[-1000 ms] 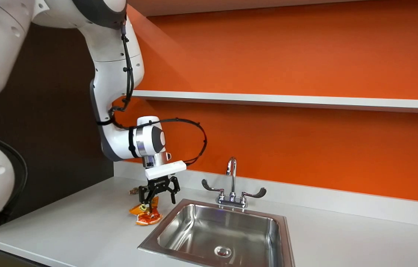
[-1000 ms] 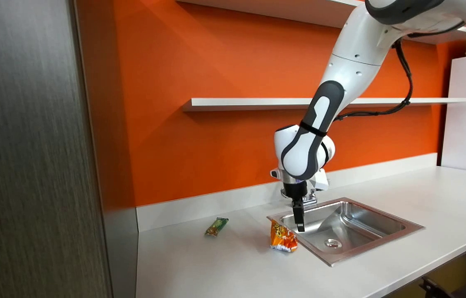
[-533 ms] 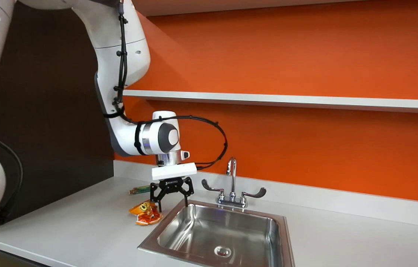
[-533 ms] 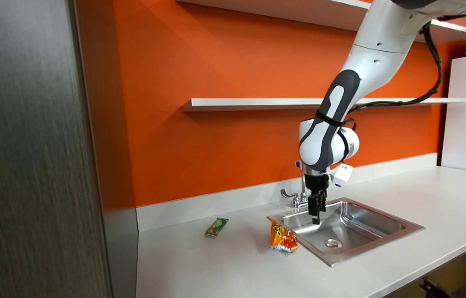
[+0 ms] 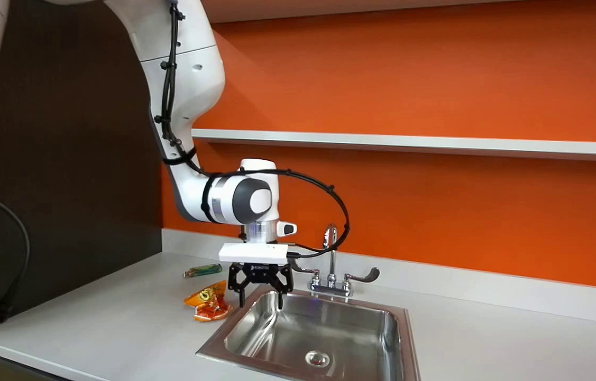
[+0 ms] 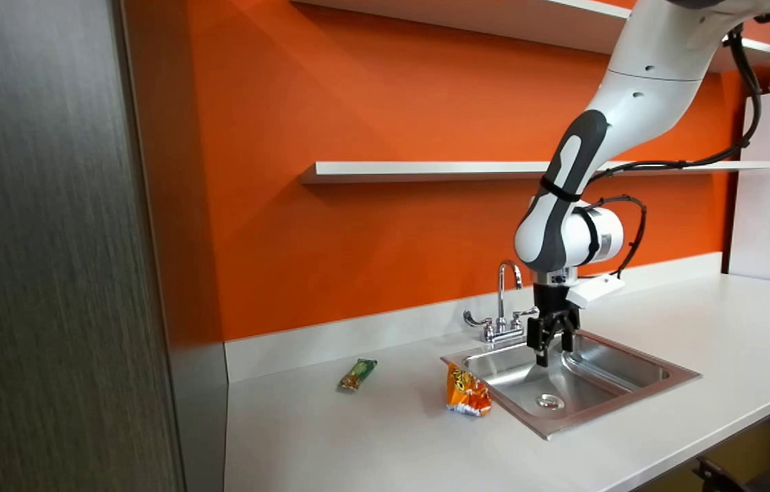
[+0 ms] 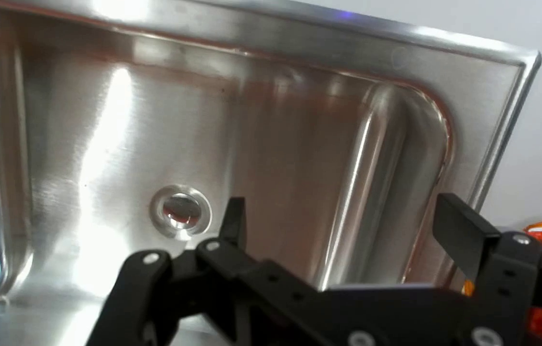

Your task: Remove the orange packet from the sink

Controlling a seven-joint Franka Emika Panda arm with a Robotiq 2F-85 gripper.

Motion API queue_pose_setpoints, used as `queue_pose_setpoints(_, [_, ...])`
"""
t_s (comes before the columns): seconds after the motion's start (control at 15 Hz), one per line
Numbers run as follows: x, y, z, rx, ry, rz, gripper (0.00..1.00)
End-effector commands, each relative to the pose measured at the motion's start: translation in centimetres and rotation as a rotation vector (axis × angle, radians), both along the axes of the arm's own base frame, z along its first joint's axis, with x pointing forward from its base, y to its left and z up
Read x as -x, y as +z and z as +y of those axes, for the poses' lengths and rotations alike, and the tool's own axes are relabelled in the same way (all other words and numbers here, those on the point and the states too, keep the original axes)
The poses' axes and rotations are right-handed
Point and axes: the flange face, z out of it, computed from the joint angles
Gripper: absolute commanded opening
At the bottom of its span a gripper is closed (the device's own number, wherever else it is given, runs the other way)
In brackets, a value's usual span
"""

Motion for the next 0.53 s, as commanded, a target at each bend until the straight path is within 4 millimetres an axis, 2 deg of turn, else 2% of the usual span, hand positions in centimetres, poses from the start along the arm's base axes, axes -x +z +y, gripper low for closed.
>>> queue_pose_setpoints(0.0, [1.4,0.7,-1.2,-0.014,-0.124,-0.014,1.0])
queue_pose_setpoints(0.2, [1.9,0.5,-2.0,-0.006,-0.172,0.003,1.0])
queue_pose_setpoints(0.27, [1.1,-0.2,-1.7,-0.005,-0.125,0.006,1.0])
queue_pose_setpoints(0.47, [1.4,-0.4,-2.1,-0.004,-0.148,0.01,1.0])
